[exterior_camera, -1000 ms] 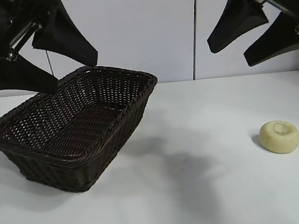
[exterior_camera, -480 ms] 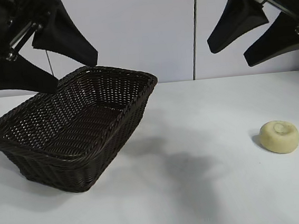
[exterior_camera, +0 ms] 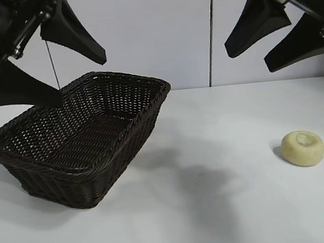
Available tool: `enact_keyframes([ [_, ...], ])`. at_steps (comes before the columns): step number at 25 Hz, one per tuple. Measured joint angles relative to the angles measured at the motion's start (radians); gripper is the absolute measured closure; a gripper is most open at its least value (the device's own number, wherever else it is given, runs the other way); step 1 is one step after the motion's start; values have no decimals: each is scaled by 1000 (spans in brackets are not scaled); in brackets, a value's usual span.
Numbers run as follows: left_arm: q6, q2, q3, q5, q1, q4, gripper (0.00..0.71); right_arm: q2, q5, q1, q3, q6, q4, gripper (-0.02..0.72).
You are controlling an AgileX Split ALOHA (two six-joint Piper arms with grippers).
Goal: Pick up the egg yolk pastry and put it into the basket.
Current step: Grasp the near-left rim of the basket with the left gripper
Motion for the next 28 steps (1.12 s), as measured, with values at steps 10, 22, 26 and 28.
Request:
enact_keyframes([
  [10,-597,0,0,-14,0,463,148,0,19,0,0,0,0,206],
  [22,-963,0,0,19,0,813,148,0,22,0,0,0,0,206],
  [26,-974,0,2,18,0,818,148,0,22,0,0,0,0,206],
  [28,-976,0,12,12,0,821,148,0,27,0,0,0,0,206],
])
